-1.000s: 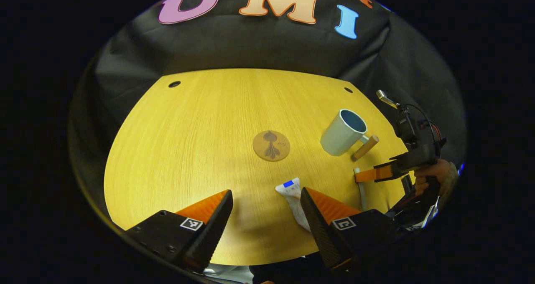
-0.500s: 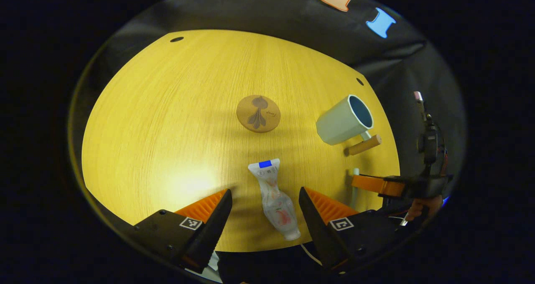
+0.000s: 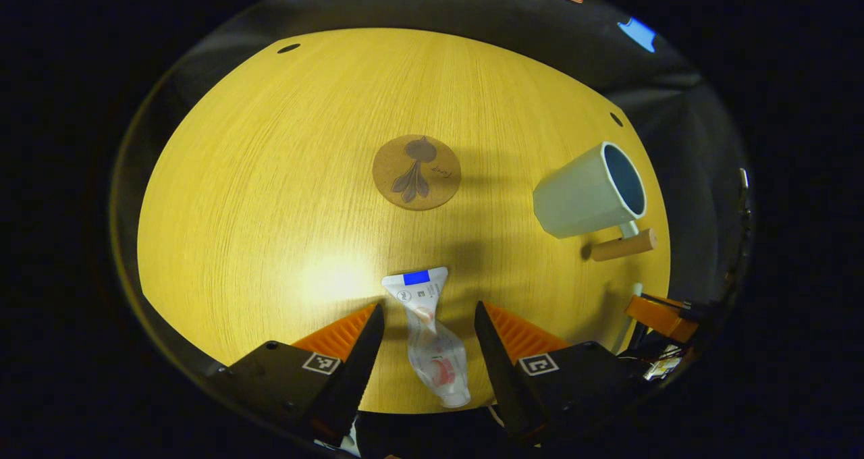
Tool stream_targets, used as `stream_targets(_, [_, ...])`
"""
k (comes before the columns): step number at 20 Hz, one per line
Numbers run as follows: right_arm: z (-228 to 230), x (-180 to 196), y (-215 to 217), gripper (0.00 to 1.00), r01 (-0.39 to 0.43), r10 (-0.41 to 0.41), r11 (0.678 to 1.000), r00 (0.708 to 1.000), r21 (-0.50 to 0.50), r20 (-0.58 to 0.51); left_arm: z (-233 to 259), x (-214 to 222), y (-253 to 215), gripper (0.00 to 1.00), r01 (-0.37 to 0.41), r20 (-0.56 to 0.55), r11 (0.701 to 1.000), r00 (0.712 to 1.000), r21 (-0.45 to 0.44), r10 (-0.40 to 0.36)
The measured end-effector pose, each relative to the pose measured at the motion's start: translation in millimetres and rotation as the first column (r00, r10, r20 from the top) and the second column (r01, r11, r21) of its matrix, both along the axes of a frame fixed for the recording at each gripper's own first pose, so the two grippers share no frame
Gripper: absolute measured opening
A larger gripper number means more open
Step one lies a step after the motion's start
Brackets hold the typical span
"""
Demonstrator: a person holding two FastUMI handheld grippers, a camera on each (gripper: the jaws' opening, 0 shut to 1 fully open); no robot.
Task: Put the toothbrush and toothpaste on the desktop into the cup, then pick up the cup and place it on the coaster on the desktop.
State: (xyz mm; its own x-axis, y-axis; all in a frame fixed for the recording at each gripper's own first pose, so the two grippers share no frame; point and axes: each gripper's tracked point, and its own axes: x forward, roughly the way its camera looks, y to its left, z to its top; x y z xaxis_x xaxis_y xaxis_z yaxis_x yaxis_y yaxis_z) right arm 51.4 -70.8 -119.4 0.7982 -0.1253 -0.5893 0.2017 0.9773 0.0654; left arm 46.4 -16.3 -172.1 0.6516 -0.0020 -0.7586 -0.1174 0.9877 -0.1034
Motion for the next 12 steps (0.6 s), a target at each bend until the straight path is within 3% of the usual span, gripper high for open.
stream_targets(2, [1.2,-0.9,-12.4,0.07,0.004,-0.004,1.0,1.0,0.005,0.001,-2.0,2.7,-1.3,0.81,-0.005,-0.016,1.0,1.0,0.006,0.005])
stream_targets(5, [6.0,-1.7,-31.8,0.07,0.008,-0.008,1.0,1.0,0.008,0.005,-7.8,4.4,0.0,0.64,-0.028,-0.04,0.999,0.999,0.027,0.029])
stream_targets(6, [7.9,-0.9,-37.6,0.07,0.01,-0.01,1.0,1.0,0.01,0.007,-9.8,3.9,1.2,0.66,-0.035,-0.052,0.999,0.998,0.033,0.037])
stream_targets(12, [27.6,6.6,-69.5,0.07,0.026,-0.025,1.0,0.999,-0.01,0.028,-22.8,2.5,5.4,0.24,-0.067,-0.086,0.996,0.994,0.056,0.072])
